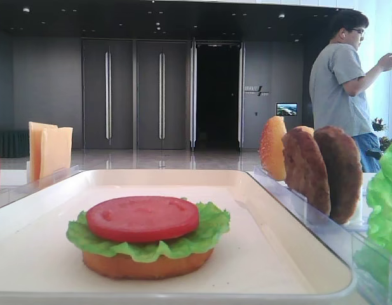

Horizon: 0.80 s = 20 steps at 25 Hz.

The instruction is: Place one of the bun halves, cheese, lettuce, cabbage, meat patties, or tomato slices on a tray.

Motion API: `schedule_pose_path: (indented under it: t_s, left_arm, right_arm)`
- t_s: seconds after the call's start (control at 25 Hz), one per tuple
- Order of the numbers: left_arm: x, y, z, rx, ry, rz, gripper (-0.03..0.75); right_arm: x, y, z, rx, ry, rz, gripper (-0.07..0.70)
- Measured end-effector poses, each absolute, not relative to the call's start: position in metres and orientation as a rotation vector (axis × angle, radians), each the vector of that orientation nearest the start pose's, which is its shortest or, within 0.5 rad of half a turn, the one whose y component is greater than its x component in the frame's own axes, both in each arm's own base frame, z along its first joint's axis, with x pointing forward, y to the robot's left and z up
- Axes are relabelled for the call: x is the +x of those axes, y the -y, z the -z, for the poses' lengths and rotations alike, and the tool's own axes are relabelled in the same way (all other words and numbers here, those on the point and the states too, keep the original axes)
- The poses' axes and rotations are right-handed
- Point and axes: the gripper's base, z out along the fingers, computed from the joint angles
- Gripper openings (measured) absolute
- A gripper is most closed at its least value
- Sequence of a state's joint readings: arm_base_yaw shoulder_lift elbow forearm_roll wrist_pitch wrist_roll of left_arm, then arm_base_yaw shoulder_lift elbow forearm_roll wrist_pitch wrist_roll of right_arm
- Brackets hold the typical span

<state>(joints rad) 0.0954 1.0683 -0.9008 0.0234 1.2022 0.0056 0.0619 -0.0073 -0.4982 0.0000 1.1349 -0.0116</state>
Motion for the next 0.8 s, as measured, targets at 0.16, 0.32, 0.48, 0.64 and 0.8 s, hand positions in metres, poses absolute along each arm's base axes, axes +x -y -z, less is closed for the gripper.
schedule_pose_path:
  t_s: [0.16,0.32,0.48,0.64,0.8]
  left_arm:
    - [0.144,-0.009,-0.311,-0.042,-2.742,0.033,0.391]
    - [0.114,-0.005,-0.312,-0.026,-2.651,0.036,0.391]
    - [0.086,-0.002,-0.300,0.004,-2.578,0.020,0.391]
    - [0.061,0.001,-0.285,0.016,-2.510,0.020,0.391]
    - [0.040,0.003,-0.272,0.025,-2.422,0.008,0.391]
  right_arm:
    - [-0.009,0.001,-0.271,-0.078,-2.112,-0.030,0.307]
    - [-0.009,0.001,-0.271,-0.078,-2.112,-0.030,0.307]
    - [-0.009,0.001,-0.271,-0.078,-2.112,-0.030,0.307]
    - [-0.009,0.001,-0.271,-0.078,-2.112,-0.030,0.307]
    - [-0.009,0.001,-0.271,-0.078,-2.112,-0.030,0.307]
